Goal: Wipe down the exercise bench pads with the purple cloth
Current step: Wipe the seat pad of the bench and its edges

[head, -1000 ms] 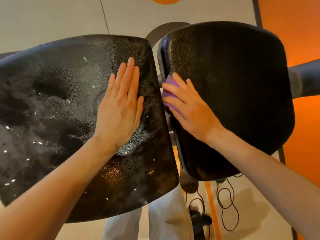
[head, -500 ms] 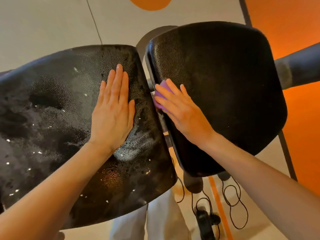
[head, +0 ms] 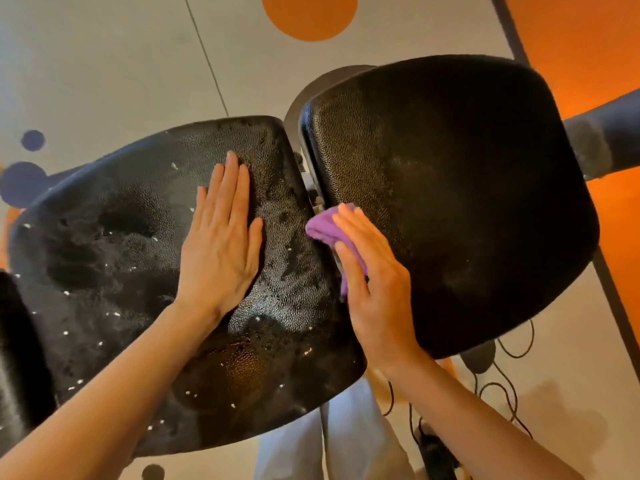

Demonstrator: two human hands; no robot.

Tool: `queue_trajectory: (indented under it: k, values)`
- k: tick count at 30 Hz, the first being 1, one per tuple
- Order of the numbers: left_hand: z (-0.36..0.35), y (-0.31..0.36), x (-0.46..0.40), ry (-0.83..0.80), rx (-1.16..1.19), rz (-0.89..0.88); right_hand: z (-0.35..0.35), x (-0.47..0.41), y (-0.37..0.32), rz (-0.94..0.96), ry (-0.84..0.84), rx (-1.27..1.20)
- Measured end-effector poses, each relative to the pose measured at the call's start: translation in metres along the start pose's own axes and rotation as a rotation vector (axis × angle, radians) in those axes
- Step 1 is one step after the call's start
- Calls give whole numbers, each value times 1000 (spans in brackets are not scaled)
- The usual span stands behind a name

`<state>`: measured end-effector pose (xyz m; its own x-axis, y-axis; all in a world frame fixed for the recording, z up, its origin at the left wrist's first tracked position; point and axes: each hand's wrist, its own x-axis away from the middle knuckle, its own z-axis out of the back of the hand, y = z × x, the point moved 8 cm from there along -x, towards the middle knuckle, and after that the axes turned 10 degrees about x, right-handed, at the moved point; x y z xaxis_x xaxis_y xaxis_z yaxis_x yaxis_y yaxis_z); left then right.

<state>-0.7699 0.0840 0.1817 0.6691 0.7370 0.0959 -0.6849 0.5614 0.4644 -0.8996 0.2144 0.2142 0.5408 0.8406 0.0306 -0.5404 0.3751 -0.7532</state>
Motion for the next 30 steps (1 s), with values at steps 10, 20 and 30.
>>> queue_trajectory:
  k: [10, 20, 30]
  values:
    - [7, -32, -8, 38, 2, 33, -75, -11, -1, -171, -33, 22]
    - [7, -32, -9, 36, 16, 22, -95, -59, 8, -155, -167, -60]
    - [8, -31, -9, 40, 22, 5, -100, -122, -10, -189, -51, 85]
